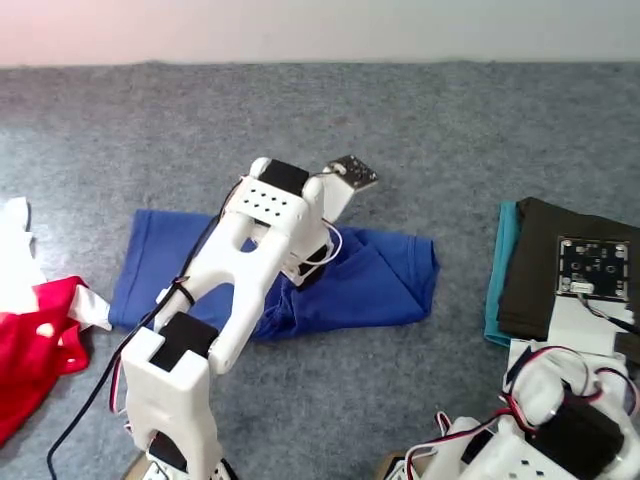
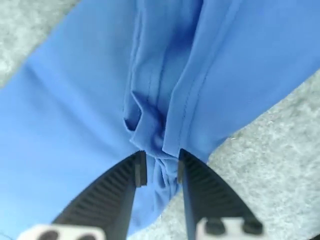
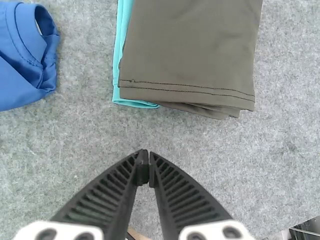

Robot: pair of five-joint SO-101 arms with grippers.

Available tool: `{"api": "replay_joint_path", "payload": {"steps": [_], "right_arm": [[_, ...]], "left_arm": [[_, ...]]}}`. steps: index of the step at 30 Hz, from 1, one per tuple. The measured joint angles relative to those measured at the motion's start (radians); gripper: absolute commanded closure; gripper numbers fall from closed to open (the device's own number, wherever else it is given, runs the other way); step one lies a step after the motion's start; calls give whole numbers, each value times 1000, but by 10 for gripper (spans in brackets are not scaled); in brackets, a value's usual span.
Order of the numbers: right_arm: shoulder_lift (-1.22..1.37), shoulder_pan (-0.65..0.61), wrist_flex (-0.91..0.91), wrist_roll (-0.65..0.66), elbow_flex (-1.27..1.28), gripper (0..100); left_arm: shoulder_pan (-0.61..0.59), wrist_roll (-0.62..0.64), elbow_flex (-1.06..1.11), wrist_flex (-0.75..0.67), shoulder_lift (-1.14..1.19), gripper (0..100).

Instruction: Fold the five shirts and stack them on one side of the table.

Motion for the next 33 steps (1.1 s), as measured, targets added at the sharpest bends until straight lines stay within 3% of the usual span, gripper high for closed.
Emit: {"api": "replay_joint_path", "payload": {"steps": [7,15,18,24,33], "right_arm": [[0,0,2,0,0,989],[0,0,2,0,54,989],[0,0,2,0,71,989],[0,0,2,0,77,989],[-52,0,2,0,80,987]], "left_arm": [[-80,87,-28,71,0,875],[-465,124,-95,74,0,761],[-595,68,-114,74,0,758],[-732,-71,-115,44,91,758],[-807,-169,-166,-61,301,758]]}}
